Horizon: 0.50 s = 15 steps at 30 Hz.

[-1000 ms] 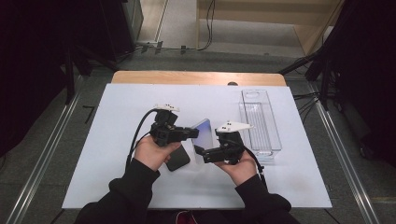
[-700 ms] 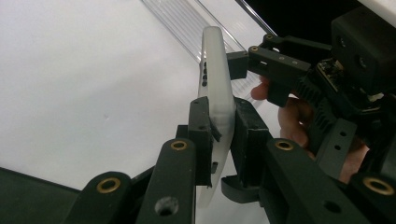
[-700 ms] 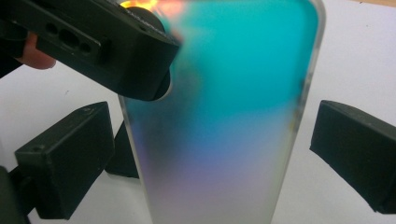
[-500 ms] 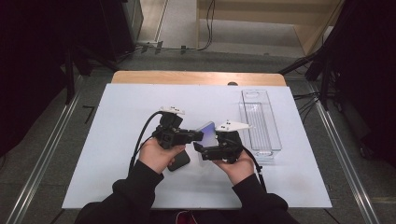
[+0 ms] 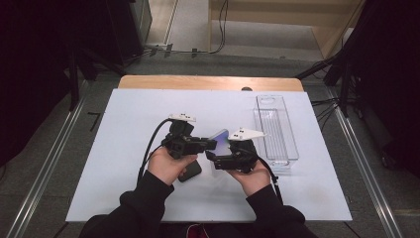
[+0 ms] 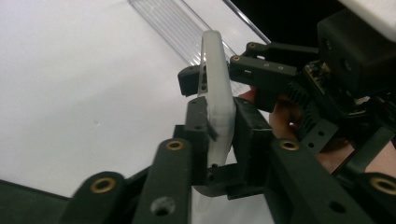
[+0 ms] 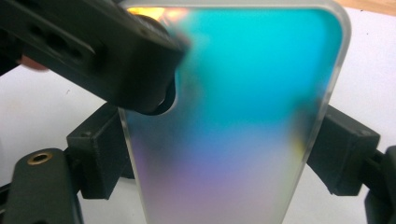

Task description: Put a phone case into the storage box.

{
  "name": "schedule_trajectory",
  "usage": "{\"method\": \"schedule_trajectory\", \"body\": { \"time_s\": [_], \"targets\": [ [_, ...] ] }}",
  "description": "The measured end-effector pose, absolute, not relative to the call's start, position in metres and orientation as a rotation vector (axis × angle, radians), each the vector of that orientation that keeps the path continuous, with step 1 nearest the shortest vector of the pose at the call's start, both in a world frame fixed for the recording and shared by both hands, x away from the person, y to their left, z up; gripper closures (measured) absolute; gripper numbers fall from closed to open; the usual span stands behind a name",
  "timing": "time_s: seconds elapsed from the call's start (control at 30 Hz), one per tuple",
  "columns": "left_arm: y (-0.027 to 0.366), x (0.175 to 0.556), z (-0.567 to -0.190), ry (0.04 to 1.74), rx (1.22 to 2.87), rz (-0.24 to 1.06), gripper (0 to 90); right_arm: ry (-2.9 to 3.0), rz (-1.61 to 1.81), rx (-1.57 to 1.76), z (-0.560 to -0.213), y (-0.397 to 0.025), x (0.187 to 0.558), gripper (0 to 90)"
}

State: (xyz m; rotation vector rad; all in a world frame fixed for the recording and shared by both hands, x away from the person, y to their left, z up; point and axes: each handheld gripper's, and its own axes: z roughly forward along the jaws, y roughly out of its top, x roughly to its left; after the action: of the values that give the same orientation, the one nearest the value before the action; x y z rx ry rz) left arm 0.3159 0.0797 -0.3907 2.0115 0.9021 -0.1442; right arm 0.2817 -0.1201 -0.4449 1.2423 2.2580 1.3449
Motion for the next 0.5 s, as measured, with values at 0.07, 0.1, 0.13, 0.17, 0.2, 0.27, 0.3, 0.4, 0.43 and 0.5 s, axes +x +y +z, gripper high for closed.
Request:
{"method": "schedule_trajectory", "body": {
  "time_s": [0.07,0.1,0.13,0.17,0.2,0.27,0.3,0.4,0.43,0.5],
  "targets": [
    [0.081,0.316,-0.389,0.905,2.013,-0.143,64.9,2.261,1.334,1.246,-0.445,-0.120,0.282,14.8],
    [0.082,0.316,-0.387,0.905,2.014,-0.141,62.7,2.266,1.332,1.247,-0.446,-0.120,0.282,14.8],
    [0.083,0.316,-0.387,0.904,2.009,-0.137,60.7,2.267,1.329,1.246,-0.446,-0.121,0.283,14.8],
    [0.084,0.317,-0.386,0.908,2.007,-0.144,58.8,2.265,1.326,1.251,-0.447,-0.121,0.283,14.8],
    [0.085,0.317,-0.386,0.907,2.008,-0.147,56.5,2.263,1.327,1.257,-0.447,-0.122,0.284,14.8],
    [0.086,0.317,-0.385,0.906,2.003,-0.149,52.0,2.258,1.334,1.271,-0.447,-0.125,0.285,14.8],
    [0.087,0.317,-0.384,0.904,2.004,-0.152,49.6,2.255,1.335,1.276,-0.447,-0.126,0.286,14.8],
    [0.088,0.316,-0.383,0.886,2.019,-0.139,43.4,2.245,1.337,1.291,-0.446,-0.130,0.287,14.8],
    [0.088,0.316,-0.383,0.879,2.018,-0.134,42.5,2.241,1.335,1.294,-0.446,-0.132,0.287,14.8],
    [0.089,0.315,-0.383,0.861,2.025,-0.129,39.9,2.235,1.339,1.297,-0.445,-0.134,0.288,14.8]
  ]
}}
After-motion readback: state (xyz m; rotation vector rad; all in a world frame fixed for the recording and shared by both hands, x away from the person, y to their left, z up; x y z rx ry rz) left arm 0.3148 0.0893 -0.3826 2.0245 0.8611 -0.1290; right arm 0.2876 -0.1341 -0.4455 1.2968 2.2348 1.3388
